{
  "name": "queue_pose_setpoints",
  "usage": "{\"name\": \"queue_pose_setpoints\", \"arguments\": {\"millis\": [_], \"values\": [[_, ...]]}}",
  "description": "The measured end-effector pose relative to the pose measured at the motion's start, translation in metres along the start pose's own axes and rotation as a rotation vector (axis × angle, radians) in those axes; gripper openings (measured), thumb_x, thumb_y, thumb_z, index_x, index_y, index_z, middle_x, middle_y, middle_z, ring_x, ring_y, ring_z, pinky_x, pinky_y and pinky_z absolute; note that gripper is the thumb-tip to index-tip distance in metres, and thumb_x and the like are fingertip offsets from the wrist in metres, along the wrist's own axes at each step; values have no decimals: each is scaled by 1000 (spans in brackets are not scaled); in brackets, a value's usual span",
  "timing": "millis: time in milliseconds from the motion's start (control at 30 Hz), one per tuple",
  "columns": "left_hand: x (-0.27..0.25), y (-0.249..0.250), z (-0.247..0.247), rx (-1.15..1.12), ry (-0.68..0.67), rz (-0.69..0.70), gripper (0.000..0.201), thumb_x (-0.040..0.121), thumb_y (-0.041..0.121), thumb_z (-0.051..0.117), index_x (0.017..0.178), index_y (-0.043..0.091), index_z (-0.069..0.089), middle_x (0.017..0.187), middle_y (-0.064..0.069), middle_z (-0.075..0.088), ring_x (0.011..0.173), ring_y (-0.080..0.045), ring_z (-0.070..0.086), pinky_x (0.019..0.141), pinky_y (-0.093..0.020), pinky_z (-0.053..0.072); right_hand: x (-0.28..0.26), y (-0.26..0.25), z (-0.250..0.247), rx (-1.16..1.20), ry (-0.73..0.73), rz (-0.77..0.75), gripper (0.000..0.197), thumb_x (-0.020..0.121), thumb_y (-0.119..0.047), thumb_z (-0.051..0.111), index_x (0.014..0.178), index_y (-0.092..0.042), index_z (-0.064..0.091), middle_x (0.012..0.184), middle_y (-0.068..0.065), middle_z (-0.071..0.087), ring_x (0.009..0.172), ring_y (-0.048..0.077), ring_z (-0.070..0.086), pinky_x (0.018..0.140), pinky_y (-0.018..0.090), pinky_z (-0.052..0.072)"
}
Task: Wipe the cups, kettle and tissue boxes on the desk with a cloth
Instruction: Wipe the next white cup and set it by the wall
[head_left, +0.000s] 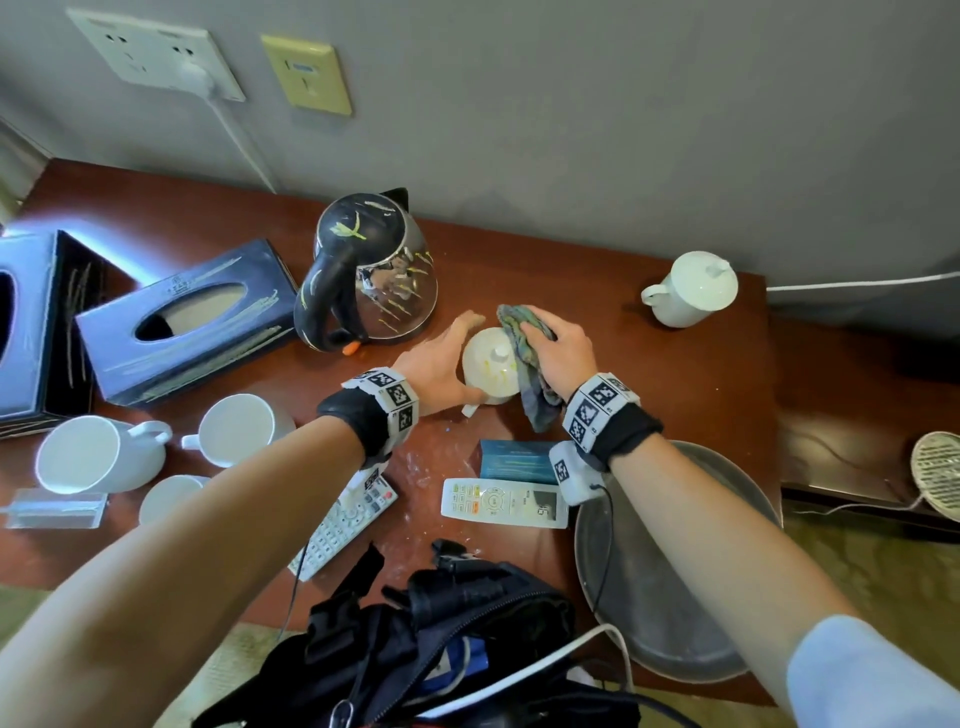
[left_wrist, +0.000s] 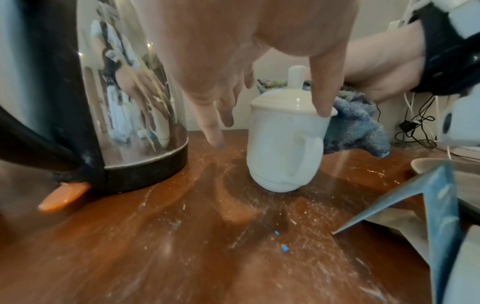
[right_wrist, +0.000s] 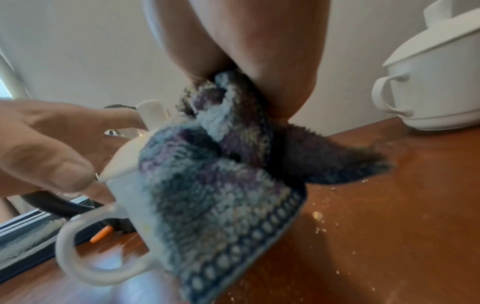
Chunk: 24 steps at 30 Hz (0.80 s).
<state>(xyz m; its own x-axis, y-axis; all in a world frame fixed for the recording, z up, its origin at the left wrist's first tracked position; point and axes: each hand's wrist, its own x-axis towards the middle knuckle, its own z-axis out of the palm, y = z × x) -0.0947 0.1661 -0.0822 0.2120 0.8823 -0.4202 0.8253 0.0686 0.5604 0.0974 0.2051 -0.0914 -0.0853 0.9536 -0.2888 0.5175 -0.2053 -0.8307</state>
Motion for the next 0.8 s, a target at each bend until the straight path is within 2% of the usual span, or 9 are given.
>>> {"name": "queue_pose_setpoints", "arguments": {"millis": [100, 200, 300, 433, 567, 633, 733, 800], "values": [[3, 0, -2, 99, -66, 75, 101, 82, 40, 75, 158, 32, 9, 166, 13, 4, 147, -19, 27, 117, -43, 31, -1, 1, -4, 24, 21, 1, 34, 98, -27, 58, 131, -21, 63, 131, -4, 65, 124, 15, 57, 110, 32, 41], [3, -2, -1, 132, -53, 61, 95, 84, 45, 72, 157, 35, 12, 164, 17, 10, 145, -20, 33, 114, -43, 35, -7, 4, -5, 45, 32, -5, 34, 97, -27, 58, 131, -23, 64, 130, -5, 65, 123, 14, 57, 110, 34, 41], [0, 0, 2, 151, 15, 26, 93, 83, 50, 71, 156, 34, 17, 163, 17, 17, 143, -19, 37, 112, -42, 37, -22, 10, 2, 21, -6, -30, 36, 97, -31, 58, 132, -32, 61, 129, -9, 65, 123, 13, 57, 111, 35, 42], [-4, 3, 9, 121, 50, 12, 96, 79, 57, 71, 156, 30, 19, 163, 15, 19, 141, -21, 39, 112, -43, 36, -43, 23, 13, 4, 7, -47, 45, 97, -36, 56, 140, -46, 47, 133, -6, 63, 121, 14, 59, 107, 36, 46], [-4, 5, 11, 85, 78, -6, 97, 78, 55, 74, 155, 26, 24, 161, 9, 30, 140, -25, 40, 113, -41, 34, -34, 10, 17, 50, 37, -15, 40, 99, -30, 55, 139, -34, 54, 134, -9, 62, 123, 12, 57, 109, 32, 43], [-5, 6, 11, 73, 81, -15, 95, 78, 54, 75, 155, 26, 26, 159, 5, 34, 139, -26, 41, 112, -40, 36, -18, 1, 18, 89, 46, 35, 37, 99, -28, 54, 136, -27, 58, 133, -6, 63, 123, 14, 57, 109, 31, 42], [-6, 6, 12, 58, 87, -28, 94, 77, 54, 75, 153, 26, 28, 158, 6, 36, 137, -25, 43, 109, -39, 39, -1, -3, 18, 82, 20, 75, 34, 100, -27, 53, 132, -22, 61, 132, 0, 64, 122, 20, 57, 108, 38, 43], [-8, 8, 10, 87, 81, -39, 92, 78, 57, 73, 152, 27, 28, 157, 6, 37, 135, -25, 45, 106, -39, 41, 2, -1, 15, 80, 5, 84, 33, 100, -27, 52, 132, -21, 62, 131, 1, 64, 122, 20, 58, 108, 39, 43]]}}
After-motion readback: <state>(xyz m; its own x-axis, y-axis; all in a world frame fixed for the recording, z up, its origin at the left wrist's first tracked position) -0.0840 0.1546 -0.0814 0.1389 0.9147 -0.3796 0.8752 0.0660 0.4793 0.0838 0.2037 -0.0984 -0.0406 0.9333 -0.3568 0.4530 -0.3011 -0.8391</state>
